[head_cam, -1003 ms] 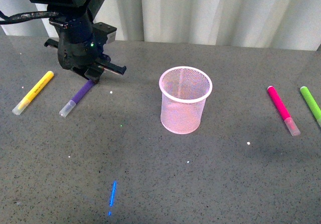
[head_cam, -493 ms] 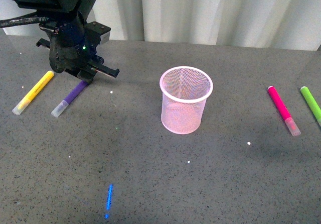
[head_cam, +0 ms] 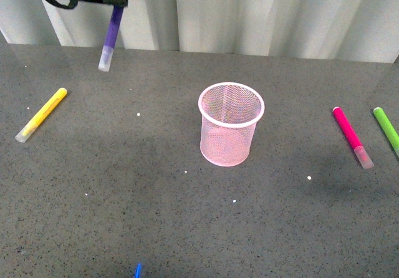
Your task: Insert purple and pink pens into pink cup
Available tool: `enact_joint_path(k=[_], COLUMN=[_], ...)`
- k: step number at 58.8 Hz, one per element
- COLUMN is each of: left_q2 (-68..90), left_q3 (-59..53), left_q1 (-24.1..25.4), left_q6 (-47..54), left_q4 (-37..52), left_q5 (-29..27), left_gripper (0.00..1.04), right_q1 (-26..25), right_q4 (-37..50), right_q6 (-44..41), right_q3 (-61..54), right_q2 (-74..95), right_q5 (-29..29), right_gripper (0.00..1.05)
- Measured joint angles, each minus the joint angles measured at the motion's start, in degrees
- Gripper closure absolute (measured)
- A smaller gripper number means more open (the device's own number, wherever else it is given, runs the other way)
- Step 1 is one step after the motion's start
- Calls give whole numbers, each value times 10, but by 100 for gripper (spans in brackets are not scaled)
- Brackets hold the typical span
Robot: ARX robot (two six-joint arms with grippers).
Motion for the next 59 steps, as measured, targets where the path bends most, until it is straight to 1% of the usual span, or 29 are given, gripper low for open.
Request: enact_joint_path(k=[12, 19, 34, 45, 49, 54, 59], left_q2=[-69, -97, -138, -145, -138, -110, -83], left_q3=[-95, -153, -282, -367, -382, -387, -386], left_q1=[-3, -18, -85, -138, -150, -166, -177], left_q6=[-63, -113, -212, -247, -259, -271, -280], left_q4=[156, 243, 389, 498, 535, 596, 630], left_q5=[-11, -19, -57, -70, -75, -101, -119], left_gripper=[93, 93, 93, 93, 93, 93, 93], right_q1=[0, 0, 0, 0, 0, 0, 0], right_q4=[0, 0, 0, 0, 0, 0, 0], right_q6=[0, 0, 0, 0, 0, 0, 0], right_q3=[0, 0, 0, 0, 0, 0, 0], right_q2=[0, 0, 0, 0, 0, 0, 0], right_q5=[0, 0, 0, 0, 0, 0, 0], right_gripper=[7, 7, 7, 7, 7, 7, 7])
